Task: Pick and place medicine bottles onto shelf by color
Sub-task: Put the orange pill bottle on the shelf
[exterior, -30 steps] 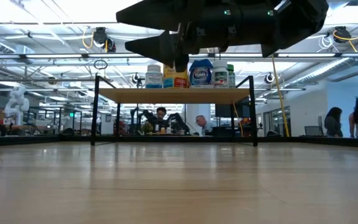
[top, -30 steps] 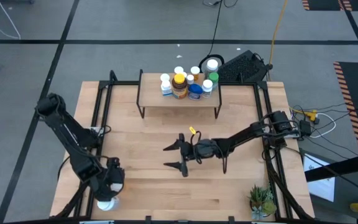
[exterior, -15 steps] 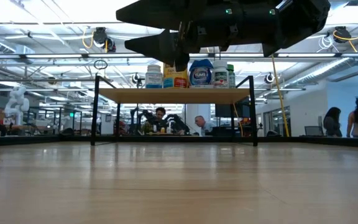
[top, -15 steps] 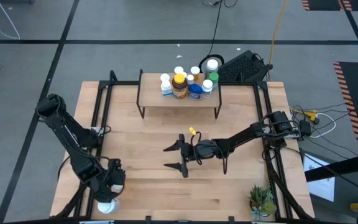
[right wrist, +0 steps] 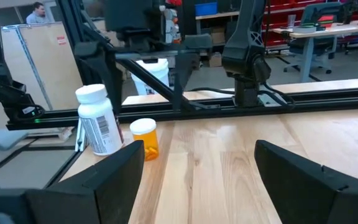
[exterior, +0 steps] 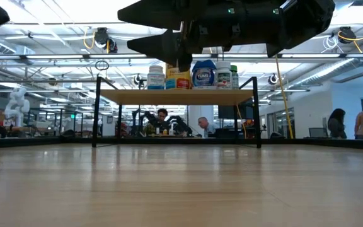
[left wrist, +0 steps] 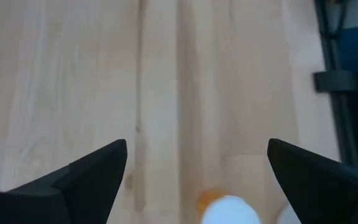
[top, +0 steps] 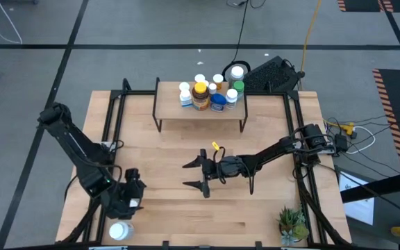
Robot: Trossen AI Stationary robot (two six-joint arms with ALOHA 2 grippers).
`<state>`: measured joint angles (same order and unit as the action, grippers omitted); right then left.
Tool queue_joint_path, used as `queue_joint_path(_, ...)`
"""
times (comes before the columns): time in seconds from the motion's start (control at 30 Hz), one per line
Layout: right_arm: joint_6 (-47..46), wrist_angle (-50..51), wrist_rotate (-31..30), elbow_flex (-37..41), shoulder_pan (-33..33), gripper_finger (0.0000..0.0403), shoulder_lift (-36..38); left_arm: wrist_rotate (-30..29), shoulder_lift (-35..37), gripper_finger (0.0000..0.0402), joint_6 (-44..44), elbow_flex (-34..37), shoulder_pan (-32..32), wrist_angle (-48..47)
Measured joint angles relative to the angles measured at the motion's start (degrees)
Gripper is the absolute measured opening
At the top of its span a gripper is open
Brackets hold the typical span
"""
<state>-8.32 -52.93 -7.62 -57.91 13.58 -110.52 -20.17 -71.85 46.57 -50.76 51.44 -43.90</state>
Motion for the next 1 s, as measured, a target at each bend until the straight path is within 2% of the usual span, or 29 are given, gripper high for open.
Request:
queue_joint_path(0.2,0.20,0.02,0.09,0.00,0.00,0.0302,0.00,-0.86,0.07,0.0392,2.01,3.97,0.00,2.17)
queue_joint_path(0.3,0.46,0.04,0.11,0.00,0.02,0.0302,0.00,0.83,0.13,0.0392,1.62,4.21,0.13,4.02)
queue_joint_path(0.57,0.55,2.05,0.11,0.00,0.02,0.0302,0.00,-0.71,-5.79,0.0392,1.11,4.28,3.15,1.75)
queue_joint_path(0.77,0.46,2.21,0.11,0.00,0.02,0.0302,0.00,7.73,-7.83,0.0392,1.32,4.28,4.58,3.74)
queue_joint_path(1.0,0.45,2.19,-0.02,0.00,0.02,0.0302,0.00,9.25,-7.74,0.0392,2.28,4.04,5.81,2.54)
